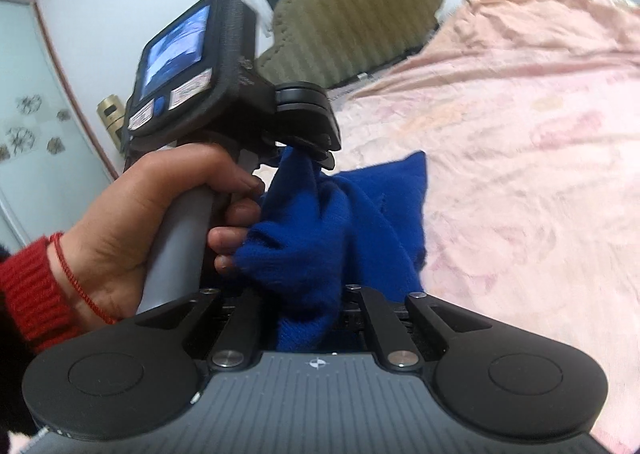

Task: Fold small clothes
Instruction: 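Lower the folded edge and open both tools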

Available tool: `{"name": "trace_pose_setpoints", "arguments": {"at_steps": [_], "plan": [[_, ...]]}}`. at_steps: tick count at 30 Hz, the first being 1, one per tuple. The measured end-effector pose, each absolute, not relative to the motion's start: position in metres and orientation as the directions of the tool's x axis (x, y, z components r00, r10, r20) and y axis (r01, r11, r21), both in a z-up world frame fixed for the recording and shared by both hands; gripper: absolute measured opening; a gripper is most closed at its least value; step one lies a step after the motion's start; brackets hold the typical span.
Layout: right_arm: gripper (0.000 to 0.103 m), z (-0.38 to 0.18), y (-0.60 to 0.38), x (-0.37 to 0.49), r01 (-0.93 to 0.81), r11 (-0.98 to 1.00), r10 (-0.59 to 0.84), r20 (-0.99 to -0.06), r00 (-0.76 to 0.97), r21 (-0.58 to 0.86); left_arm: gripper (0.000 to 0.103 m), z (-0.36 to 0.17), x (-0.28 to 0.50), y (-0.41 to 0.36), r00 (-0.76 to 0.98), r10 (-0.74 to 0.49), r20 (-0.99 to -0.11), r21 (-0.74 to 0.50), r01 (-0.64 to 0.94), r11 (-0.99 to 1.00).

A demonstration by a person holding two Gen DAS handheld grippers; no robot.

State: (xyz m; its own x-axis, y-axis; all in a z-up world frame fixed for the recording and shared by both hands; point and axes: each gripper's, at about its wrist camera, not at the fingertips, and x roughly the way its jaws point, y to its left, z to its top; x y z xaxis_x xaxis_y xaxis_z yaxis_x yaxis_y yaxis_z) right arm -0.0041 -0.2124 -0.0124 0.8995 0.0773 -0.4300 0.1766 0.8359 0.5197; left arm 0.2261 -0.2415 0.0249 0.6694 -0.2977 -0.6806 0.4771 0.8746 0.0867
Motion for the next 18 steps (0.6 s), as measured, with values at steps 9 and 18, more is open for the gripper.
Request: {"name": "trace_pose_setpoints", "arguments": {"at_steps": [9,18], "plan": [[0.030,-0.031,-0.241,0.000,0.208,0.705,0.154,-0.433,0.888,0.678,0.088,0.078,0.223,-0.213,0.776,-0.323,-0.543,0.060,0.419,0.906],[0.022,-0.047,-0.260,-0.003,0.200,0.567,0.191,-0.364,0.911,0.799,0.088,0.060,0.180,-0.127,0.763,-0.217,-0.609,0.068,0.323,0.944]]}}
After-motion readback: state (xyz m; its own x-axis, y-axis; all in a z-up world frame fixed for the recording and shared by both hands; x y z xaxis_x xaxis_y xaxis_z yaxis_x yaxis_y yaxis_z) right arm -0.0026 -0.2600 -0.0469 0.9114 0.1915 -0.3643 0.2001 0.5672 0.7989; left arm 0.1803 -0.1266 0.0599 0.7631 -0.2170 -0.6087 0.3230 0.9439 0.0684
